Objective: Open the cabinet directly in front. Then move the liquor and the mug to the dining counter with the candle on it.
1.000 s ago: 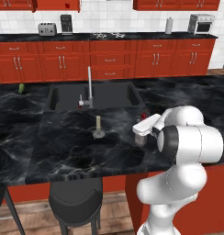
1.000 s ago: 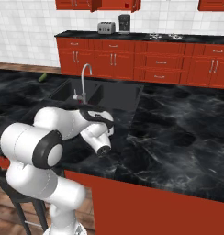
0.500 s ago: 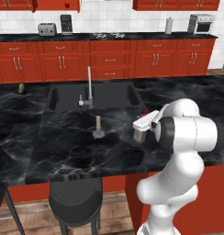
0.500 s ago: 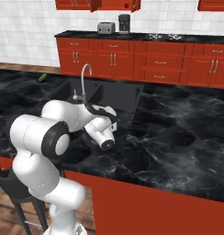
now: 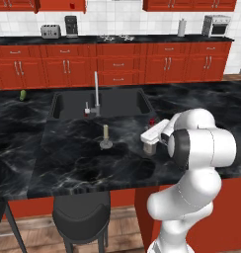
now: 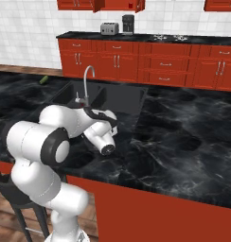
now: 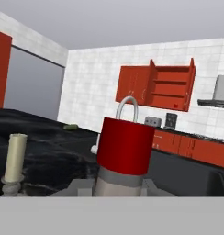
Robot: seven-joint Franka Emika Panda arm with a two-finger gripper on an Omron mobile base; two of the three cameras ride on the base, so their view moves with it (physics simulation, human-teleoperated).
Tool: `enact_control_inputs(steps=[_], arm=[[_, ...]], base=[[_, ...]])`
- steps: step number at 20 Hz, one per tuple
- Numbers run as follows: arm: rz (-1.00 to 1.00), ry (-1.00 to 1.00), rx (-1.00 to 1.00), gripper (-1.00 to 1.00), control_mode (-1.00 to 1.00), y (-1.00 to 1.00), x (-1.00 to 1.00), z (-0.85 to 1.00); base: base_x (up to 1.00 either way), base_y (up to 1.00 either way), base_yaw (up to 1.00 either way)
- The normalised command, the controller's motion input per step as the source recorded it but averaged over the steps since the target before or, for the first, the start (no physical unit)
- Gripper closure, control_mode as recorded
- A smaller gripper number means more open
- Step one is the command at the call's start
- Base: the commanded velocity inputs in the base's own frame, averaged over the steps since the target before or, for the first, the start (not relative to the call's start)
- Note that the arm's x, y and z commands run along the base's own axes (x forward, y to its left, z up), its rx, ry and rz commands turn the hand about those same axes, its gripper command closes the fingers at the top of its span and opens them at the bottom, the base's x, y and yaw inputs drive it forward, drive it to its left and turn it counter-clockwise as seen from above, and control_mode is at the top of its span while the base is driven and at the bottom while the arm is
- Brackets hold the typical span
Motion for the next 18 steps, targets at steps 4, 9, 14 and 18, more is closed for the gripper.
enact_control_inputs(steps=[4,9,14,18], arm=[[0.00,0.00,0.00,-1.00,-1.00,0.00,0.00,0.01],[-0.02,0.00,0.00,-1.00,-1.00,0.09,-0.04,0.79],[-0.04,0.00,0.00,-1.00,-1.00,0.09,-0.13,1.00],[-0.03,0.04,0.00,-1.00,-1.00,0.00,-0.43,1.00]], base=[[0.00,0.00,0.00],[0.00,0.00,0.00],[0.00,0.00,0.00],[0.00,0.00,0.00]])
